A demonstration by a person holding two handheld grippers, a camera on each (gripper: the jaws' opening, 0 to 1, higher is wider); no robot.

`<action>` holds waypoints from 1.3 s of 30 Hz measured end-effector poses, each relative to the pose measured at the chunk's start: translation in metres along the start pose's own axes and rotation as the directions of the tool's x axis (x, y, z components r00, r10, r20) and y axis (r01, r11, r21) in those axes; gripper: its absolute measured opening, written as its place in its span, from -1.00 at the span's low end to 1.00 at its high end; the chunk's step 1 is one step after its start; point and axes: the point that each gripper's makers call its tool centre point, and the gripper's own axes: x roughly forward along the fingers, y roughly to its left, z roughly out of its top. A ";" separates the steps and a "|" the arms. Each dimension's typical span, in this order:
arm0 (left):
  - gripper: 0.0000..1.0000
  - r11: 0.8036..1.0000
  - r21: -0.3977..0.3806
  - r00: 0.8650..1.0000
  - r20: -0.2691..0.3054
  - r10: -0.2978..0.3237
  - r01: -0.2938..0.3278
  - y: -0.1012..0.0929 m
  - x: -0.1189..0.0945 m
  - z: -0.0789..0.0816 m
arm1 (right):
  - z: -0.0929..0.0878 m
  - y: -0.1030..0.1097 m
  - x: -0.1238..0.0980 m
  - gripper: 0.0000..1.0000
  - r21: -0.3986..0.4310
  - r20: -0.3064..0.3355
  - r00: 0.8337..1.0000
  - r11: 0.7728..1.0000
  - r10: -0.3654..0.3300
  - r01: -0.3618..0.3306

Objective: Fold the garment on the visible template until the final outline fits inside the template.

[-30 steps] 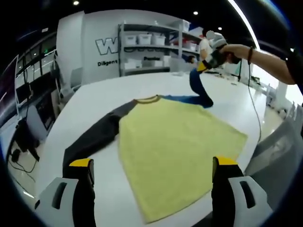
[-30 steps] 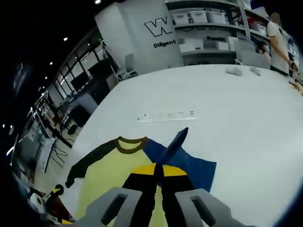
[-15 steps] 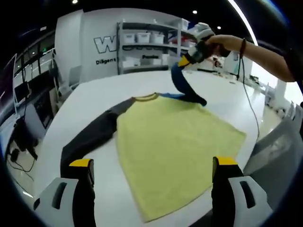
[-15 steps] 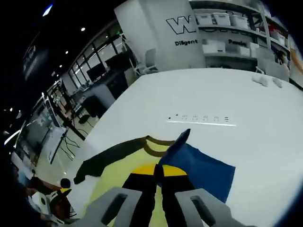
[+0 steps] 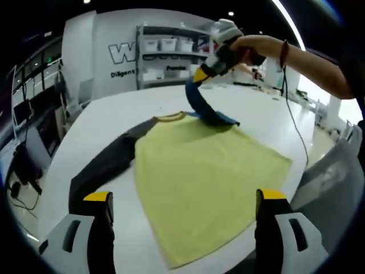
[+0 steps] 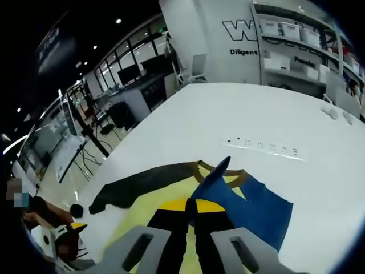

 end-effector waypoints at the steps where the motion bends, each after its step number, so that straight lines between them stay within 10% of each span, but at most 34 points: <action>1: 0.98 1.000 -0.009 1.000 0.002 -0.002 0.002 0.000 0.000 0.000 | -0.001 0.007 0.004 -1.00 -0.007 -0.004 1.000 1.000 0.005 -0.005; 24: 0.98 1.000 -0.001 1.000 0.005 0.020 -0.020 0.004 -0.001 0.001 | -0.031 0.085 0.049 -1.00 -0.214 -0.049 0.999 0.976 0.020 -0.030; 39: 0.98 0.999 -0.001 0.999 0.006 0.040 -0.040 0.009 -0.002 0.001 | -0.078 0.092 0.091 -1.00 -0.243 -0.156 0.987 0.966 0.047 -0.084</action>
